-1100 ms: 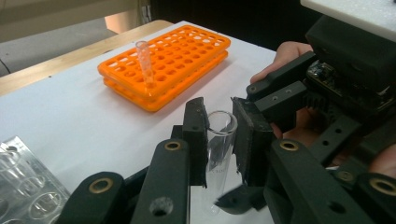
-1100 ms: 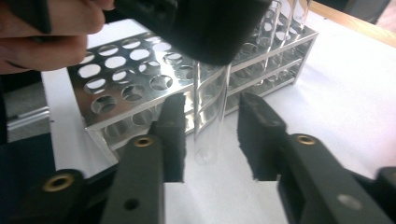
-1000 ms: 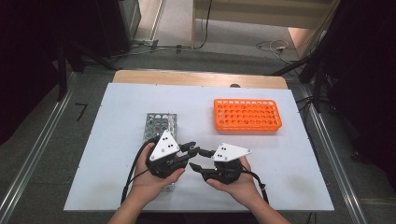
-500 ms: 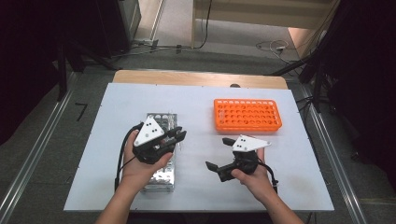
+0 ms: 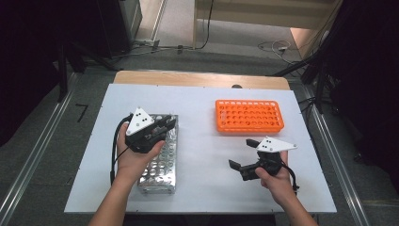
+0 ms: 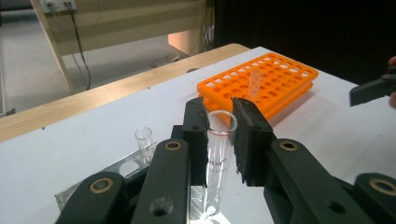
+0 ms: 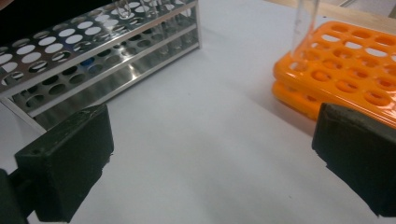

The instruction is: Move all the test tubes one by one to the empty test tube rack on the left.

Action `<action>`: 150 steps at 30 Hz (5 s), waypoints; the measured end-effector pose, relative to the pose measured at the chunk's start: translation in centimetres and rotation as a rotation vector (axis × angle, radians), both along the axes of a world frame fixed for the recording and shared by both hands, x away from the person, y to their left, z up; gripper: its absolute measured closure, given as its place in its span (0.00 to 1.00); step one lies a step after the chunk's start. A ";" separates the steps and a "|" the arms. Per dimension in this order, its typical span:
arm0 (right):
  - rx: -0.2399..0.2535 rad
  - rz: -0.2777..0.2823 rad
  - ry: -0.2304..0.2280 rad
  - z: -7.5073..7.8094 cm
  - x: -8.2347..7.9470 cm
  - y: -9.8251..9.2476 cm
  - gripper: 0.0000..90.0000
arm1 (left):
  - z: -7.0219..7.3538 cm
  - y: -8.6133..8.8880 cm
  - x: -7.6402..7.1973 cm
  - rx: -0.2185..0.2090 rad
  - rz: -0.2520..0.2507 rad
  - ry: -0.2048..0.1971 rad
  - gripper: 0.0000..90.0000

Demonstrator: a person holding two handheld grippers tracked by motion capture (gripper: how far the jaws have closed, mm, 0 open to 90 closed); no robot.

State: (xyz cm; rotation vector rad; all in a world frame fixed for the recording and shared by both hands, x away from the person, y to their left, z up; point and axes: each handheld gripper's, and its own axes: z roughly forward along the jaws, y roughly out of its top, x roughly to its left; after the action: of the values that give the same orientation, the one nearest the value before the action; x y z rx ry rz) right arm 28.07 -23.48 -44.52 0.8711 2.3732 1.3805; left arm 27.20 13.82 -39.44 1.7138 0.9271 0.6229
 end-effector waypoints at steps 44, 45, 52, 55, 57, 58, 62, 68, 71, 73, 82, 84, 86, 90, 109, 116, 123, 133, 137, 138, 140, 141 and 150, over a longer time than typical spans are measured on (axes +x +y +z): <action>0.044 -0.064 -0.004 -0.5 1.4 -4.0 0.00 | -4.0 -0.9 1.9 0.136 0.014 0.185 0.82; 0.045 -0.063 -0.004 -0.5 1.3 -4.0 0.00 | -4.0 -0.9 1.9 0.133 0.010 0.196 0.81; 0.048 -0.052 -0.009 -0.1 1.3 -3.4 0.00 | -3.7 -0.7 1.4 0.091 -0.016 0.196 0.55; 0.053 -0.046 -0.009 0.2 1.4 -3.1 0.00 | -3.6 -0.3 0.9 0.037 -0.049 0.191 0.47; 0.055 -0.043 -0.009 0.3 1.6 -2.8 0.00 | -3.4 -0.1 0.5 0.015 -0.056 0.180 0.43; 0.055 -0.042 -0.007 0.4 1.7 -2.6 0.00 | -3.4 0.0 0.3 0.006 -0.057 0.172 0.41; 0.045 -0.046 -0.007 0.5 2.3 -1.8 0.00 | -3.0 0.3 -0.6 -0.020 -0.053 0.151 0.28; 0.035 -0.063 0.005 0.6 3.8 -0.9 0.00 | -2.8 0.6 -1.7 -0.038 -0.087 0.133 0.14; 0.029 -0.063 0.012 0.7 4.6 -0.4 0.00 | -2.8 0.8 -2.0 -0.060 -0.101 0.142 0.05; 0.027 -0.067 0.011 0.6 5.1 0.0 0.02 | -2.9 1.0 -2.1 -0.074 -0.107 0.146 0.01; 0.011 -0.063 0.034 0.4 7.6 1.8 0.05 | -2.7 1.3 -2.9 -0.098 -0.129 0.115 0.00; 0.011 -0.062 0.044 0.3 8.1 2.2 0.06 | -2.6 1.4 -2.9 -0.101 -0.123 0.118 0.00; 0.013 -0.067 0.049 0.2 8.6 2.5 0.12 | -2.7 1.4 -2.9 -0.105 -0.121 0.119 0.00; -0.012 -0.089 0.058 -0.2 9.3 3.3 0.22 | -2.7 1.5 -2.9 -0.101 -0.119 0.125 0.00; -0.074 -0.164 0.034 -1.6 11.5 5.6 0.64 | -2.8 1.6 -2.9 -0.098 -0.113 0.134 0.00; -0.082 -0.178 0.012 -2.1 11.7 6.0 0.69 | -2.9 1.3 -2.9 -0.092 -0.119 0.140 0.00; -0.100 -0.199 -0.008 -2.5 11.7 6.3 0.81 | -3.0 0.9 -2.9 -0.086 -0.128 0.143 0.00; -0.043 -0.206 -0.048 -0.6 11.3 5.7 0.82 | -2.9 0.2 -3.0 -0.081 -0.134 0.141 0.00; -0.026 -0.198 -0.079 0.9 10.7 5.2 0.82 | -2.9 -0.1 -3.1 -0.079 -0.139 0.140 0.00; -0.023 -0.196 -0.081 1.2 10.4 5.1 0.82 | -2.8 -0.2 -3.1 -0.078 -0.145 0.142 0.00; -0.020 -0.182 -0.084 1.7 10.0 4.8 0.82 | -2.7 -0.3 -3.1 -0.078 -0.151 0.141 0.00; -0.022 -0.176 -0.085 1.8 9.7 4.7 0.82 | -2.7 -0.4 -3.1 -0.081 -0.153 0.139 0.00; -0.005 -0.104 -0.089 2.4 6.8 4.2 0.82 | -2.5 -1.0 -3.2 -0.082 -0.170 0.138 0.00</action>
State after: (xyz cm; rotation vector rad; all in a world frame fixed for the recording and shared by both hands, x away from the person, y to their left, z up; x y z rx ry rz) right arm 34.86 -19.26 -42.15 0.8997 2.2316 1.3437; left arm 24.01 12.82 -41.89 1.7567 0.8787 0.3539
